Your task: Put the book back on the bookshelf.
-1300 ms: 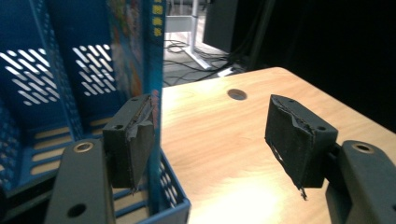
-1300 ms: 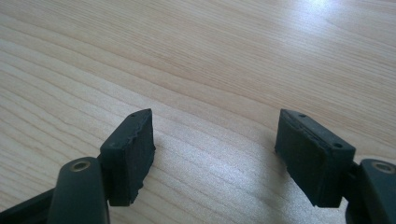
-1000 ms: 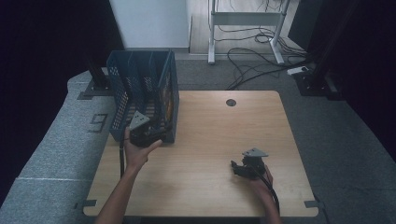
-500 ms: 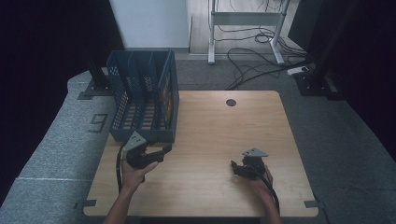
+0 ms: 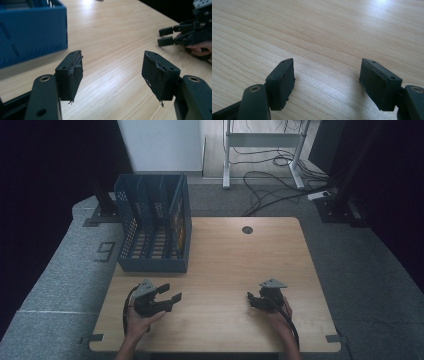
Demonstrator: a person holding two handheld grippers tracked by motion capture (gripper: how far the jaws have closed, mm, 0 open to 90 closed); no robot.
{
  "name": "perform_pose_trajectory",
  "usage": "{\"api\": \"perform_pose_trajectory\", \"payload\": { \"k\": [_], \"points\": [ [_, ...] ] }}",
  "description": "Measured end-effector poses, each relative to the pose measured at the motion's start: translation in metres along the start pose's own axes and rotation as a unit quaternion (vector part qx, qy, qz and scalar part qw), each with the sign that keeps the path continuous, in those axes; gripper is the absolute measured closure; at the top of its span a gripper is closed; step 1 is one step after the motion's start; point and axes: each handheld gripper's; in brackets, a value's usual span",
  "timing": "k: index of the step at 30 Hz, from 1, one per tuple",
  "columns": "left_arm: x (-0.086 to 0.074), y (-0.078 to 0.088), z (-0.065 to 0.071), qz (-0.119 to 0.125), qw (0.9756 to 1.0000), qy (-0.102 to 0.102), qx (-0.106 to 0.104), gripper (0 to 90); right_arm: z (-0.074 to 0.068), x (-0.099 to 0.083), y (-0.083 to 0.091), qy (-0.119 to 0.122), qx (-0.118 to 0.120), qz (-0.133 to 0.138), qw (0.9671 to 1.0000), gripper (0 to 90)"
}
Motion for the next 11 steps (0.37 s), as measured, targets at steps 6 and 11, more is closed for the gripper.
{"api": "perform_pose_trajectory", "payload": {
  "k": [6, 11],
  "points": [
    [-0.0028, 0.005, -0.0045, 0.011, 0.9999, 0.012, 0.005, 33.6, 0.0001, 0.0004, -0.0005, -0.001, -0.001, 0.0, 1.0, 27.5],
    [-0.0038, 0.0069, -0.0003, 0.008, 0.9999, 0.002, 0.009, 33.7, 0.0002, 0.0007, -0.0008, -0.001, -0.001, 0.0, 1.0, 27.4]
  ]
}}
Point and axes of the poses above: each handheld gripper's, and its own axes: y roughly backward along the jaws, x roughly out of its top, z roughly to its right, and after that the axes turned 2 degrees about y, right-handed
